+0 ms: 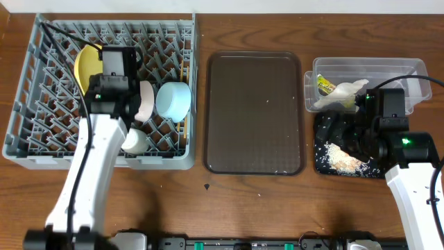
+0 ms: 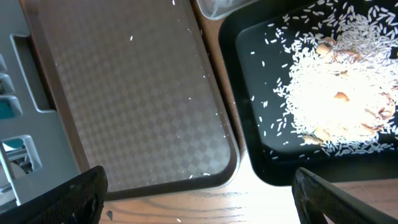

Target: Sort waste into correct bins and load items into the dishwasher

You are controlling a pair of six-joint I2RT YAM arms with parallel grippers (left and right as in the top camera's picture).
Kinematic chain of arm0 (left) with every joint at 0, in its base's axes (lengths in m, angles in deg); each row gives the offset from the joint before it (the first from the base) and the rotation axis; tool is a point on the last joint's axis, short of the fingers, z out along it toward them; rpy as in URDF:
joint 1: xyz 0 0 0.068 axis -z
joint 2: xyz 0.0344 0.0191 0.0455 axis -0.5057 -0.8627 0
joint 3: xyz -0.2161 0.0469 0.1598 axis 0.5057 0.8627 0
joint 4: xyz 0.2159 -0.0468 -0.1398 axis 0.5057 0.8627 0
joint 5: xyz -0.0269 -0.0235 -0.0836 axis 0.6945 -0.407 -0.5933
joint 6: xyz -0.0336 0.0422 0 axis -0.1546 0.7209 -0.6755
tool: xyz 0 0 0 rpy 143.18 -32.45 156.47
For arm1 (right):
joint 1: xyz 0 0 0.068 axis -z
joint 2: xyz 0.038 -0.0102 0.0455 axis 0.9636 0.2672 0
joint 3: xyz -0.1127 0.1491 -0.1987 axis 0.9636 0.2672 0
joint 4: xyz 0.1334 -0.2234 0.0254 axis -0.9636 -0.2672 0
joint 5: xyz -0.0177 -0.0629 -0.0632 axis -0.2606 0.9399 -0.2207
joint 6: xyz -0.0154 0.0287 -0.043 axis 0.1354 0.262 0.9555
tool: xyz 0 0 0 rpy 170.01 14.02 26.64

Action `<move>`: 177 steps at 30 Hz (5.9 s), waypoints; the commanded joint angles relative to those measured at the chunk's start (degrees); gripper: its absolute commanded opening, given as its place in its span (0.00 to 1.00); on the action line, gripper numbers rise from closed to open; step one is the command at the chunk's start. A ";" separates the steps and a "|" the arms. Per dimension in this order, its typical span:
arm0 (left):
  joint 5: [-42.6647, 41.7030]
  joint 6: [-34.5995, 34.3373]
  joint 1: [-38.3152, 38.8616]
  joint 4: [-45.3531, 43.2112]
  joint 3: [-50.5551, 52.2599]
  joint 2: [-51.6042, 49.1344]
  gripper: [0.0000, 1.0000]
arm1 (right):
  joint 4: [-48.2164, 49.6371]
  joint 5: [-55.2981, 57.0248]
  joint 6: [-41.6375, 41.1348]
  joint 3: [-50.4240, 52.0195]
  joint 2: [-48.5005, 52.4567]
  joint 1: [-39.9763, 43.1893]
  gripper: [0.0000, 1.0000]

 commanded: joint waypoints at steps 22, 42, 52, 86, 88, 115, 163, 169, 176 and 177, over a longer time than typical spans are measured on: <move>-5.68 -9.29 13.92 18.71 -0.57 33.20 0.87 | 9.03 -17.09 16.48 -0.70 -11.19 -0.83 0.99; -5.68 -9.29 13.92 18.71 -0.57 33.24 0.95 | 11.32 -12.50 37.29 0.37 -19.80 -0.55 0.99; -5.68 -9.29 13.92 18.71 -0.57 33.24 0.95 | 38.88 -9.25 44.52 29.90 -39.19 -0.50 0.99; -5.68 -9.29 13.92 18.71 -0.57 33.24 0.96 | 53.94 -2.43 44.52 59.65 -67.17 -0.07 0.99; -5.68 -9.29 13.92 18.71 -0.57 33.24 0.96 | 53.94 -2.43 44.52 59.65 -67.17 -0.07 0.99; -5.99 -14.23 1.53 -2.60 23.87 51.56 0.96 | 53.94 -2.43 44.50 59.65 -67.17 -0.07 0.99; -9.99 -15.10 -1.99 -32.96 70.14 81.11 0.96 | 53.96 -2.43 44.50 59.65 -67.17 -0.07 0.99; -9.99 -15.10 -1.99 -32.96 70.14 80.81 0.96 | 53.94 -2.43 44.50 59.65 -67.14 -0.07 0.99; -9.99 -15.10 -1.99 -32.96 70.14 80.81 0.96 | 53.94 -2.43 44.50 59.65 -67.17 -0.07 0.99; -9.99 -15.10 -1.99 -32.96 70.14 80.81 0.96 | 53.94 -2.43 44.50 59.65 -67.17 -0.07 0.99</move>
